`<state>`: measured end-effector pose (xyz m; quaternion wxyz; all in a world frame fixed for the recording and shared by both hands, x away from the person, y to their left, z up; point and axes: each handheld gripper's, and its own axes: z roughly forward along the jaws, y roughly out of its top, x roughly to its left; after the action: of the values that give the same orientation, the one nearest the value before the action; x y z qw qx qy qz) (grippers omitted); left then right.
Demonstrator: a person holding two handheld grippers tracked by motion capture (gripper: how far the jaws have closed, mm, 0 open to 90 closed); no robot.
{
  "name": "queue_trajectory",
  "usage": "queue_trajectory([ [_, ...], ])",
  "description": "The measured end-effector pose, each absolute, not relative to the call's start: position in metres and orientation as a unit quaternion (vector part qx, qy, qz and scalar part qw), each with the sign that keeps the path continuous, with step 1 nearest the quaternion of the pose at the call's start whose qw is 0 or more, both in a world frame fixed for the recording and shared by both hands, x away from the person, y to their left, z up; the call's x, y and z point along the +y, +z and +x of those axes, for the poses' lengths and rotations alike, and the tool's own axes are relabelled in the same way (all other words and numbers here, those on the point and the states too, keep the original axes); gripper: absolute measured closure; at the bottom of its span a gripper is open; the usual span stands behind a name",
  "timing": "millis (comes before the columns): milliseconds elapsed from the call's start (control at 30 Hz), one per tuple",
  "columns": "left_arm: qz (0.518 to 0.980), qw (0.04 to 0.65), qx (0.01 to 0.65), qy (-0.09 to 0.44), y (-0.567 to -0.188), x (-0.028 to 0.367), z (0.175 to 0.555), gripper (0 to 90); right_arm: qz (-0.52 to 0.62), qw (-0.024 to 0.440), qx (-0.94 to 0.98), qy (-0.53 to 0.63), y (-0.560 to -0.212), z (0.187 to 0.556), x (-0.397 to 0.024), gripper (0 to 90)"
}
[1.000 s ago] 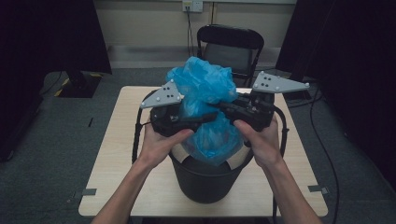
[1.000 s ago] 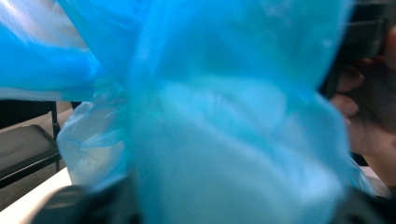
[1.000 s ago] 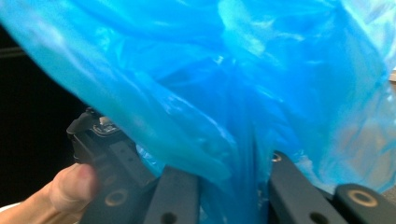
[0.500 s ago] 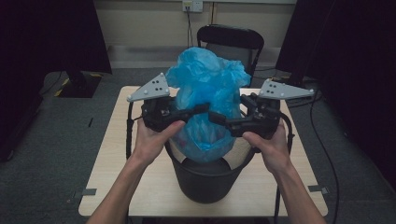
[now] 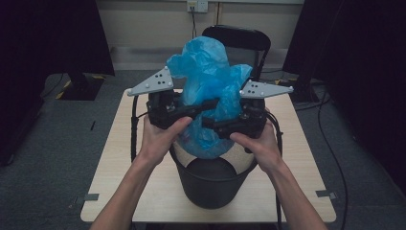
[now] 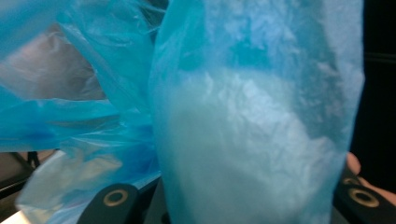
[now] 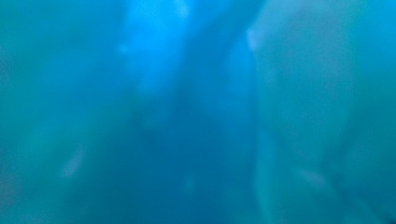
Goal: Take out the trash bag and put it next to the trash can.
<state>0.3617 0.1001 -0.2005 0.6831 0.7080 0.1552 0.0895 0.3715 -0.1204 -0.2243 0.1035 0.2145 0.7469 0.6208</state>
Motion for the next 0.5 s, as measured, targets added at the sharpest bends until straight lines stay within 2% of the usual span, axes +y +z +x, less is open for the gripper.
queue_trajectory([
  [100,0.708,0.685,0.15,0.091,-0.1971,0.099,0.3606,83.8,0.212,0.097,0.742,0.629,-0.2232,0.3751,-0.1212,20.8],
  [167,0.707,0.686,0.148,0.089,-0.1964,0.0989,0.3607,83.9,0.205,0.088,0.739,0.636,-0.2225,0.3766,-0.1228,31.8],
  [267,0.708,0.684,0.15,0.091,-0.1974,0.0988,0.3626,83.8,0.191,0.076,0.739,0.642,-0.2223,0.3779,-0.1237,55.0],
  [333,0.707,0.685,0.151,0.091,-0.1991,0.099,0.3639,83.5,0.184,0.073,0.74,0.643,-0.2225,0.377,-0.1233,67.2],
  [433,0.702,0.689,0.156,0.088,-0.2015,0.0992,0.3648,80.3,0.179,0.072,0.741,0.643,-0.2226,0.3763,-0.1236,78.9],
  [500,0.701,0.688,0.161,0.094,-0.202,0.0991,0.3639,72.4,0.185,0.074,0.741,0.642,-0.2227,0.3767,-0.125,84.2],
])
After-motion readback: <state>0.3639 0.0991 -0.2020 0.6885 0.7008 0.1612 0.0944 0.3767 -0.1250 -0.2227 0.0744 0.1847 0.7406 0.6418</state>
